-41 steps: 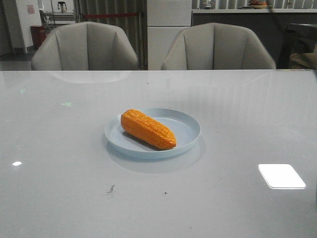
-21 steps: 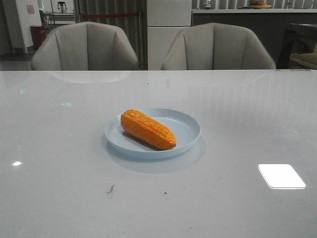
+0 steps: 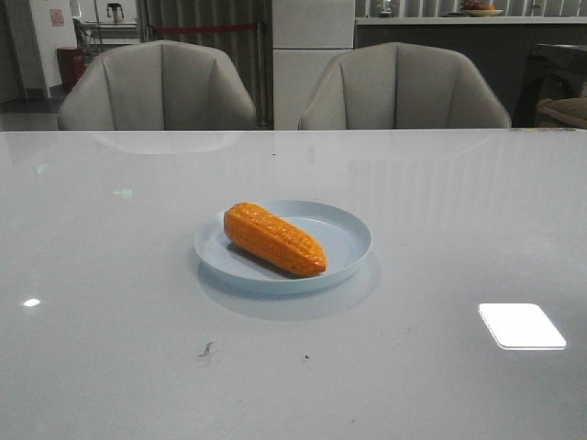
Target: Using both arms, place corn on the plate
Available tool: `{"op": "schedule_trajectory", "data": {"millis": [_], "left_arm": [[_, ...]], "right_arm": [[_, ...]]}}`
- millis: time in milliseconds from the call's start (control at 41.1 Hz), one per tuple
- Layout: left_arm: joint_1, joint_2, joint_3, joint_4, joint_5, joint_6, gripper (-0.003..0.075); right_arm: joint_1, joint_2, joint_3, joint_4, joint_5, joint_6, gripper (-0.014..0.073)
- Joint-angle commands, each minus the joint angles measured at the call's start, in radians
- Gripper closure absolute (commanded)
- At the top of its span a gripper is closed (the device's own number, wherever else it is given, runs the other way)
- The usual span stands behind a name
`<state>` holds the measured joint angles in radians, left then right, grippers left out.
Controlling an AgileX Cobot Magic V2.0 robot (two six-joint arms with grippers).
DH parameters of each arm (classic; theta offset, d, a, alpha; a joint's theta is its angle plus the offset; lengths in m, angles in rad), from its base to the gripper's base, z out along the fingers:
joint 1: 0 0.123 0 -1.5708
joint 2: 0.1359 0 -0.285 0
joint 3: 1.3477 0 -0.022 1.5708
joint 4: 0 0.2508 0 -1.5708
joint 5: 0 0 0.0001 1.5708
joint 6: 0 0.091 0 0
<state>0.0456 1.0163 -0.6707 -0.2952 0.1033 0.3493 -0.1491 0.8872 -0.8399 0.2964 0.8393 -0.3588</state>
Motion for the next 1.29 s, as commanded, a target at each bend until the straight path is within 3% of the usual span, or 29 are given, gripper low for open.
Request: {"op": "schedule_trajectory", "data": {"millis": [0,122,1144,1265], "left_arm": [[0.0,-0.018,-0.028,0.049,-0.049,-0.006,0.0193],[0.0,-0.018,-0.028,0.065,-0.026,-0.006,0.0193],[-0.01,-0.026,-0.028,0.065,-0.026,-0.006,0.0194],[-0.01,-0.07,-0.028,0.066,-0.028,-0.006,0.0254]], "right_arm": [[-0.005,-0.084,0.06,0.006,-0.1,-0.014,-0.0018],[-0.005,-0.129,0.119,0.006,-0.121,-0.014,-0.0018],[-0.005,-0.135,0.12,0.007,-0.129,-0.014,-0.0018],[-0.005,-0.135,0.12,0.007,-0.129,-0.014,-0.0018]]}}
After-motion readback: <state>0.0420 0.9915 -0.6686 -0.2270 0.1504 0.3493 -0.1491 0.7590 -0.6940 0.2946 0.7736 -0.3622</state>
